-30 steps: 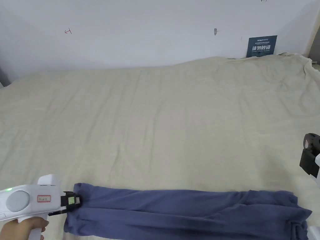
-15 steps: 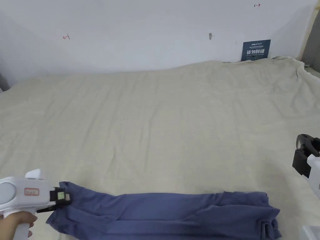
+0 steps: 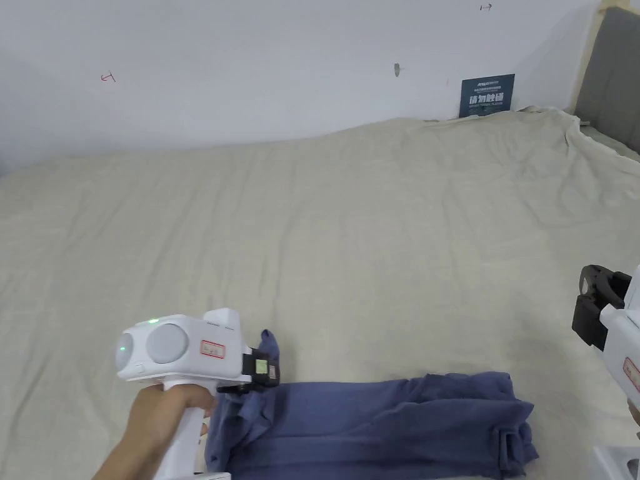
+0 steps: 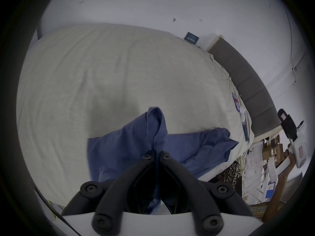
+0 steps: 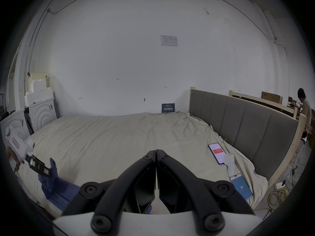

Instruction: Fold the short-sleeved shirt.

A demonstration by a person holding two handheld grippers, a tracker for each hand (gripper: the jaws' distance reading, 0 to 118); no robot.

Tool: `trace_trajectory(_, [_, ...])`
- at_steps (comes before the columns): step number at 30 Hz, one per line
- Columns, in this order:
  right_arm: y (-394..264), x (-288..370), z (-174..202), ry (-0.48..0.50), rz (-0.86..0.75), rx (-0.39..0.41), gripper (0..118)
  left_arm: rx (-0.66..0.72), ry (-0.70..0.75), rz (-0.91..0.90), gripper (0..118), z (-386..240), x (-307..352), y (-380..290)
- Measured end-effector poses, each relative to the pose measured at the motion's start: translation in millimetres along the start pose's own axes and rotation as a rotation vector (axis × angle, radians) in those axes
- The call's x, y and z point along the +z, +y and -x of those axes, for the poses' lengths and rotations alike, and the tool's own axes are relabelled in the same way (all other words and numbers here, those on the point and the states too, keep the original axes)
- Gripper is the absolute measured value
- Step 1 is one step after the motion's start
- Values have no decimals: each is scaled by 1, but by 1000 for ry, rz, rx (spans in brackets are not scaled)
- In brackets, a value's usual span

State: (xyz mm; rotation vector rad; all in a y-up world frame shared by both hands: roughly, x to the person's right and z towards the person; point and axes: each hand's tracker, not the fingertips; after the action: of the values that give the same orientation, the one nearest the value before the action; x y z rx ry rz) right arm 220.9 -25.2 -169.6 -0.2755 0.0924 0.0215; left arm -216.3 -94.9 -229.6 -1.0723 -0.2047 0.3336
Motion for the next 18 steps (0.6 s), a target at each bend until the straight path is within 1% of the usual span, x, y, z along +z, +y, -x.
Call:
trace_trajectory(4, [-3, 2, -8, -13, 10, -8, 0, 4, -13, 64, 1, -20, -44, -7])
trace_trajectory(9, [-6, 5, -16, -28, 17, -7, 0, -14, 49, 129, 1, -36, -90, -22])
trace_trajectory(13, [-8, 5, -19, -36, 25, -5, 0, -17, 87, 141, 2, -41, -104, -30])
trace_trajectory(14, [-8, 6, -19, -37, 25, -5, 0, -19, 95, 140, 5, -41, -104, -31])
trace_trajectory(16, [-8, 6, -19, -38, 27, -5, 0, -23, 90, 130, 21, -42, -100, -29])
trace_trajectory(17, [-8, 6, -20, -37, 27, -5, 0, -26, 86, 128, 36, -43, -97, -28])
trace_trajectory(18, [-8, 6, -19, -36, 27, -5, 0, -35, 73, 115, 65, -44, -91, -28])
